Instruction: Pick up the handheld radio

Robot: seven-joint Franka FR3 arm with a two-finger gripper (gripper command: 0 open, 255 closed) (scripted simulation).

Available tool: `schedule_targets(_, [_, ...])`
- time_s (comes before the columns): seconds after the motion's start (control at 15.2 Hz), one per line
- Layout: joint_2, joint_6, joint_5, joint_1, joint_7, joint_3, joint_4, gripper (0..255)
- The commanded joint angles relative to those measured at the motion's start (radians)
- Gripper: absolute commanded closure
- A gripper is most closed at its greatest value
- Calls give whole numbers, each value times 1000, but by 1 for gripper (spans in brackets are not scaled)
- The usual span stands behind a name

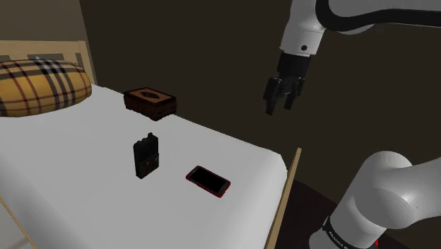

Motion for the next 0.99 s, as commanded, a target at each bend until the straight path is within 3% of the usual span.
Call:
schedule_targets(0.0, [8,24,38,-8,117,69,-3,0])
schedule_targets(0.53, [158,152,124,-82,545,340,70,0])
schedule_targets(0.92, [360,239,87,-195,886,560,208,0])
